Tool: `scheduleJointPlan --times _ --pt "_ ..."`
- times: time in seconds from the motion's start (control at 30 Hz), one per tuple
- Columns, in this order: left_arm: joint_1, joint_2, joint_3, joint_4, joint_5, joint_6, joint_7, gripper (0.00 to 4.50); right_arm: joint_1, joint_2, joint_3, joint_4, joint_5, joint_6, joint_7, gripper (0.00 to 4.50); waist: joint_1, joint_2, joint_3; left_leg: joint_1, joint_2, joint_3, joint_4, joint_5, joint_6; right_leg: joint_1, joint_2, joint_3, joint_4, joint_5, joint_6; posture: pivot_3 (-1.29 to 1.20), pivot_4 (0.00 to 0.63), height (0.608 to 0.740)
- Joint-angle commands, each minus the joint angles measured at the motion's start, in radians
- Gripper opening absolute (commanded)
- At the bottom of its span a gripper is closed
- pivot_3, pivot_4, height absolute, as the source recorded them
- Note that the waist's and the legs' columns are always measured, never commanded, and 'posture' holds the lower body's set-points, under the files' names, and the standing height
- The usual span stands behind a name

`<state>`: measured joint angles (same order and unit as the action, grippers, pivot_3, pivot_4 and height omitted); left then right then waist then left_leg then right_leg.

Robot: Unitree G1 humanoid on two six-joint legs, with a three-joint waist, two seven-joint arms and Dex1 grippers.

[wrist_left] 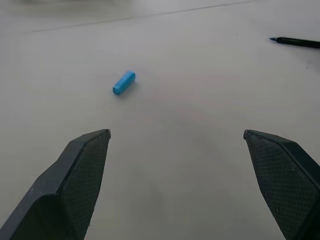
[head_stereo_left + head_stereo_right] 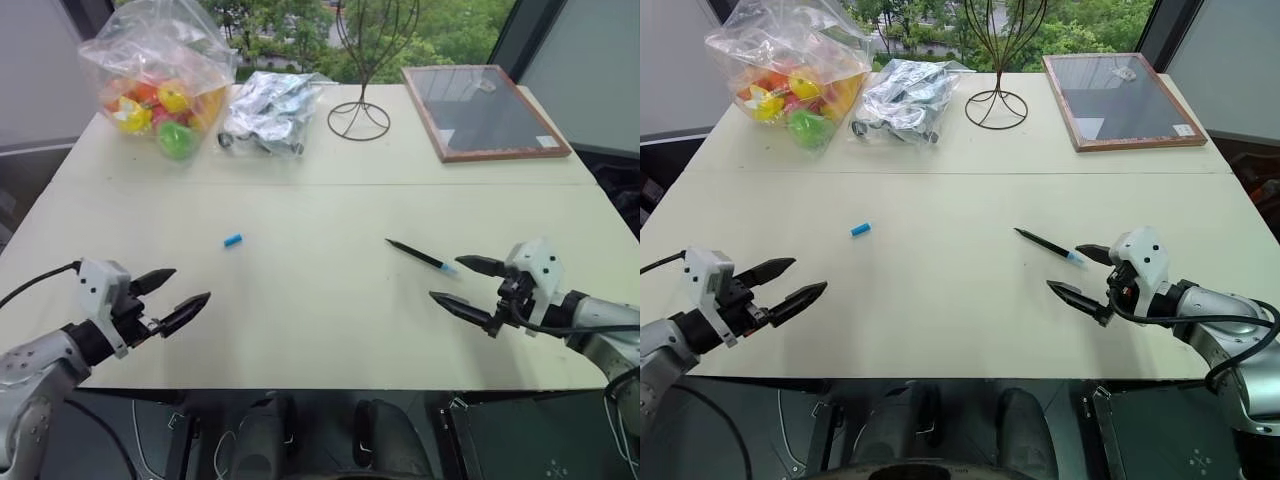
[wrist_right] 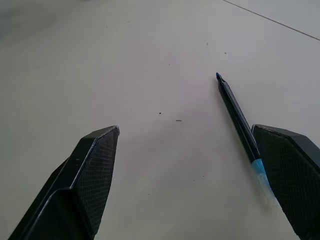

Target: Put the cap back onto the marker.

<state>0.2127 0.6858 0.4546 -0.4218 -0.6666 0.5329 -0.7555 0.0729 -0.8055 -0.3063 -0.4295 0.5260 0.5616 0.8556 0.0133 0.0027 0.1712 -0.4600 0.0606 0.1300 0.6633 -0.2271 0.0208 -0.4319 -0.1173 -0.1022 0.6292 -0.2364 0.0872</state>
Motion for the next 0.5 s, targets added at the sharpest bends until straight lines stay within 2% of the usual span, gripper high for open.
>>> scheduleJointPlan --times 0.03,0.5 --pt "-0.013 0.001 0.009 -0.006 -0.009 -0.011 -0.001 4.5 -0.009 -0.012 -0.011 -0.027 0.01 -0.007 0.004 4.41 0.0 0.0 0.0 0.0 0.0 0.0 0.0 0.0 0.0 0.0 0.0 0.0 0.0 0.0 0.0 0.0 0.15 0.74" --pt "-0.047 -0.029 -0.004 0.014 0.027 -0.051 0.014 4.5 0.009 -0.018 0.007 -0.025 -0.011 -0.006 0.015 4.41 0.0 0.0 0.0 0.0 0.0 0.0 0.0 0.0 0.0 0.0 0.0 0.0 0.0 0.0 0.0 0.0 0.15 0.74"
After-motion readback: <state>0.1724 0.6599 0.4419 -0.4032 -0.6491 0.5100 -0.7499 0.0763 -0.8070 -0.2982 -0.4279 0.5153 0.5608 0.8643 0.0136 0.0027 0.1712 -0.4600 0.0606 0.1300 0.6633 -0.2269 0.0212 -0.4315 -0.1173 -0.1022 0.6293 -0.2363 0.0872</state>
